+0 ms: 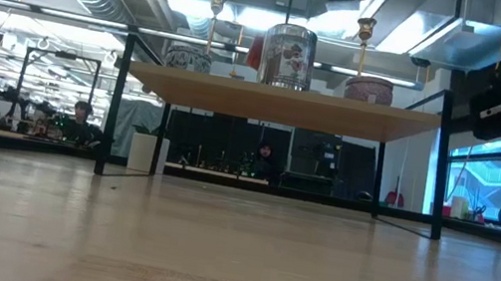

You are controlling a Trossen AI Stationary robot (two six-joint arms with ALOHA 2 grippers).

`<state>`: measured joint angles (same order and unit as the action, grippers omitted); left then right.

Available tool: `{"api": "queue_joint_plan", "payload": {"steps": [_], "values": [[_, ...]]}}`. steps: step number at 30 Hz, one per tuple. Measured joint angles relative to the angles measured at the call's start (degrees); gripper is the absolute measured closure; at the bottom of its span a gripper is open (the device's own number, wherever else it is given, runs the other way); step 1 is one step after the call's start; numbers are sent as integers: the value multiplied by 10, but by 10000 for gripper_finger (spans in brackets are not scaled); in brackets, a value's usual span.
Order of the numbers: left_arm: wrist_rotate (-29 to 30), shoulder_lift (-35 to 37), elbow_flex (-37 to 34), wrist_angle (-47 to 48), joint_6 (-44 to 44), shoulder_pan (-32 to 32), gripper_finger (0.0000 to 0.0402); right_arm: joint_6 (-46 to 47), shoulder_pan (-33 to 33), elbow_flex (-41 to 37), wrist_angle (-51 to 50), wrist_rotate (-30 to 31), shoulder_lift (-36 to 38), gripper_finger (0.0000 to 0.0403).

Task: Pick & Place candle stick holders
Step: Return to Home Position

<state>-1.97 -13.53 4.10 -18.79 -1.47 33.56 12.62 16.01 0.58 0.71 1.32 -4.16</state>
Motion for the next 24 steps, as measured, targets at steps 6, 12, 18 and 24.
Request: {"api": "queue_joint_plan", "payload": {"steps": [6,12,18,24], "values": [[-12,2,0,24,18,-23,400,0,0,0,0,0,0,402],[-8,2,0,41,29,-39,400,0,0,0,0,0,0,402],[-6,4,-11,48,37,-47,400,0,0,0,0,0,0,402],[-5,23,-36,32,53,-58,400,0,0,0,0,0,0,402]]}}
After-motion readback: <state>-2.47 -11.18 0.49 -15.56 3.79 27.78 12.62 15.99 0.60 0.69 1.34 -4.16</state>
